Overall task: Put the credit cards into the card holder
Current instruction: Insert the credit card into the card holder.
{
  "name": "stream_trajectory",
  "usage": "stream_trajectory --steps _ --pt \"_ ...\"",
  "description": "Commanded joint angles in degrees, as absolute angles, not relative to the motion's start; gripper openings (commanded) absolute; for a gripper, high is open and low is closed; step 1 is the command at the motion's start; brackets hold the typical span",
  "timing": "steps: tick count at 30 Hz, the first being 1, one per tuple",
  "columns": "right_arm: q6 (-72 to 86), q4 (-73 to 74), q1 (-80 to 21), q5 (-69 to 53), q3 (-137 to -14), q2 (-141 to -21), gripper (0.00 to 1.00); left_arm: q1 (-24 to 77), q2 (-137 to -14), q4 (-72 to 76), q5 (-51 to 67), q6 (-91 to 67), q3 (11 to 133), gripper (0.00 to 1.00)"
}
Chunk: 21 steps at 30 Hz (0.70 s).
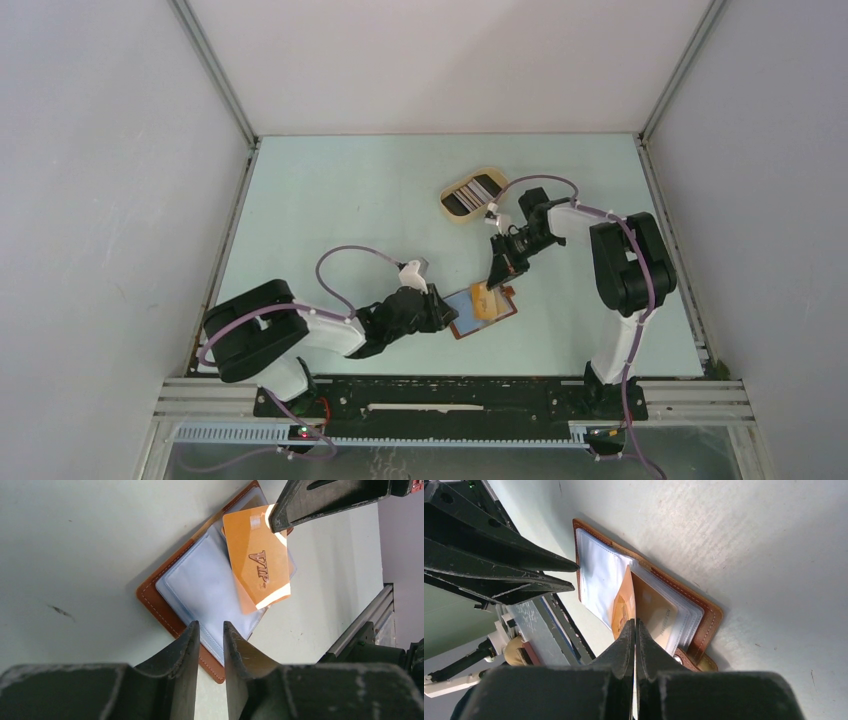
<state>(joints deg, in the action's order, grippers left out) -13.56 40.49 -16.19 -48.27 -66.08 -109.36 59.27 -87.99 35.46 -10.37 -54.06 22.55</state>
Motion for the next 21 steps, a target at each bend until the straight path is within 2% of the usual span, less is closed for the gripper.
stream_trajectory --steps 1,10,21 --pt "-14.8 39.4 -17.4 -46.6 -66.4 -107.4 0.00 59.9 -88.4 35.4 -12.2 -56.7 21.6 0.28" --pt "-15.6 40.7 -18.3 -46.1 -67.1 -108.7 0.00 60.0 -90.9 27.9 -13.4 -56.4 25.7 0.24" --pt "-13.8 40.2 -19.0 -43.5 -67.2 -109.5 0.00 60.1 -91.4 27.1 -13.8 -56.2 26.4 0.21"
